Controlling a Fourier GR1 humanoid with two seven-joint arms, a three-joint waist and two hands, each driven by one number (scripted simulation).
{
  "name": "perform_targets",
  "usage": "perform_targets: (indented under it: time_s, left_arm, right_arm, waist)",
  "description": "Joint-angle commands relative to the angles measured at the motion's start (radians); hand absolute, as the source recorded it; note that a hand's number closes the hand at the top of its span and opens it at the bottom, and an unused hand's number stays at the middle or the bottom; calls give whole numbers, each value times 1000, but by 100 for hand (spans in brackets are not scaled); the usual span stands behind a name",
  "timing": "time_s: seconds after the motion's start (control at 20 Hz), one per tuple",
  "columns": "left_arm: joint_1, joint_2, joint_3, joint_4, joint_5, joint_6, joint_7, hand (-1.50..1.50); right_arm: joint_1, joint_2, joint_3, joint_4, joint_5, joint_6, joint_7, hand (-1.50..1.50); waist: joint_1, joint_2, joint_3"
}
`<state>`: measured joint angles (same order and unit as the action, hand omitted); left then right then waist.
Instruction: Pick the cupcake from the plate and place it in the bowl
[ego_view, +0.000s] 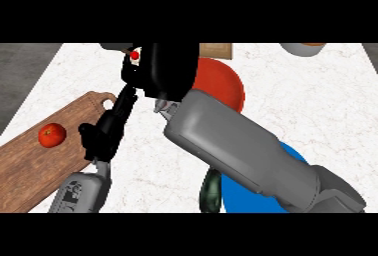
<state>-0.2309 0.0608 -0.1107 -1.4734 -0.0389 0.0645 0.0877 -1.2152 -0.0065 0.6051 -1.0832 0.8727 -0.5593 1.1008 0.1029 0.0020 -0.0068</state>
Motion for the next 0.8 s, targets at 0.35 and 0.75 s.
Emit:
perform_targets:
  time_s: [0.35,0.75]
  left_arm:
    - [5,-5,7,-21,-10,19,3,0]
    - [12,0,28,-49,3,23,34,0]
  right_arm:
    - [-157,6,76,364,-30,73,198,150]
    - [-80,6,60,498,-38,-52,101,150]
  waist:
    - [-19,9,3]
    - [-54,6,6]
